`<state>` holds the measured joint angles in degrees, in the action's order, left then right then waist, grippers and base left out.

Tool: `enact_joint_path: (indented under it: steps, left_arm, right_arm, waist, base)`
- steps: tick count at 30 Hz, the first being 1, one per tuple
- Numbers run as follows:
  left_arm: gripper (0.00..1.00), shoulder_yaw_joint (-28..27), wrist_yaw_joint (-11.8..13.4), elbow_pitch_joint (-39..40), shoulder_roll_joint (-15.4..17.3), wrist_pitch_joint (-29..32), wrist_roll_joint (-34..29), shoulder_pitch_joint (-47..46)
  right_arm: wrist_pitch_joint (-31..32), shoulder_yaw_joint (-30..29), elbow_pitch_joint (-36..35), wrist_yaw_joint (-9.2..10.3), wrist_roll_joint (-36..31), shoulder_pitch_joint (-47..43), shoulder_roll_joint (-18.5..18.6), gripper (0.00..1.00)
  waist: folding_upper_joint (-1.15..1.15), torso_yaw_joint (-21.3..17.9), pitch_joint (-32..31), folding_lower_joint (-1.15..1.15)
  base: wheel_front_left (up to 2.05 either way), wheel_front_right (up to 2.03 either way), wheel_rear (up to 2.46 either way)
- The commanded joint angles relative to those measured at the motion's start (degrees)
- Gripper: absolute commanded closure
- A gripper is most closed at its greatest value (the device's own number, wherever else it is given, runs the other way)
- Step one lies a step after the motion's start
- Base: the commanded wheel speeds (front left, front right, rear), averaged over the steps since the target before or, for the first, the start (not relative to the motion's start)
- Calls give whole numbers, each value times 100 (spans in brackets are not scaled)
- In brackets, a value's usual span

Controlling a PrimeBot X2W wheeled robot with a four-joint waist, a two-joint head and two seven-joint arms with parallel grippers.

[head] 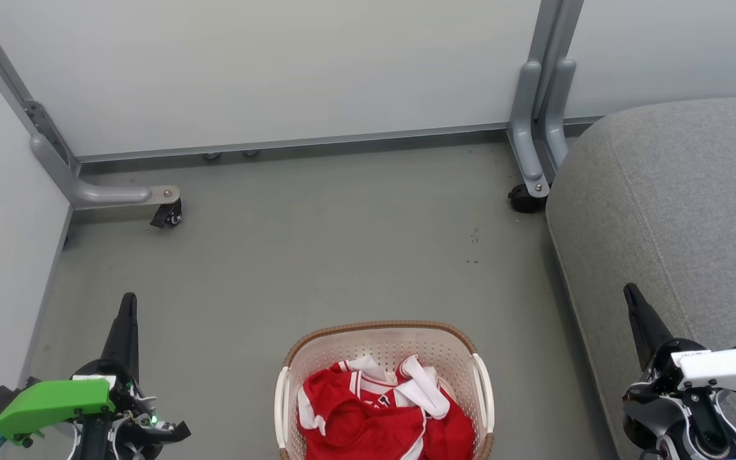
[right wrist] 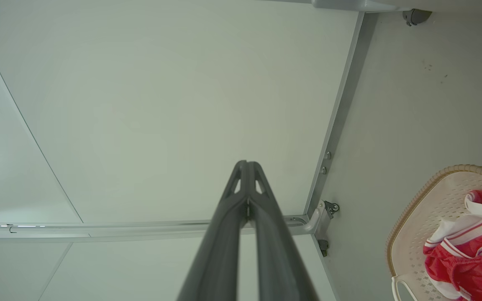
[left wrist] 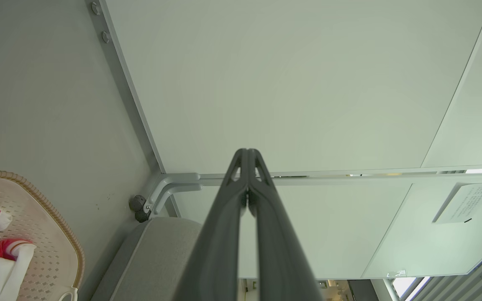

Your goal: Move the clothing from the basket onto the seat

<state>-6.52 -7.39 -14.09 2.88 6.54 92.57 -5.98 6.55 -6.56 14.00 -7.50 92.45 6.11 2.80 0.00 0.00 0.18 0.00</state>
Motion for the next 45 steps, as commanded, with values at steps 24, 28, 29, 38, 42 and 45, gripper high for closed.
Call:
enact_joint_path:
  steps: [24, 28, 29, 38, 42, 45]
  left_arm:
    - [0, 12, 1, -93, -18, -7, 0, 51]
    - [0, 90, 1, -162, -44, -56, -29, 144]
    - [0, 122, 0, -148, -42, -81, -44, 148]
    - [0, 388, -2, -60, 11, -352, -541, 148]
    - [0, 427, -2, -16, -8, -455, -955, 153]
    - [0, 450, -3, 19, -19, -534, -1320, 155]
  right_arm:
    - [-3, 8, 89, 0, 0, -59, -30, 0]
    - [-58, 74, 172, 1, -6, -154, -66, 0]
    - [-85, 101, 165, 1, -17, -157, -65, 0]
    - [-349, 315, 155, 1, -543, -159, -50, 0]
    - [-453, 301, 171, 1, -1002, -166, -47, 0]
    - [-532, 261, 128, 1, -1353, -163, -44, 0]
  waist:
    - [0, 0, 1, 0]
    - [0, -1, 2, 0]
    - [0, -2, 2, 0]
    - [0, -5, 12, 0]
    - [0, -3, 21, 0]
    - [0, 1, 31, 0]
  base:
    - [0, 0, 0]
    - [0, 0, 0]
    - [0, 0, 0]
    - [0, 0, 0]
    - [0, 0, 0]
    - [0, 0, 0]
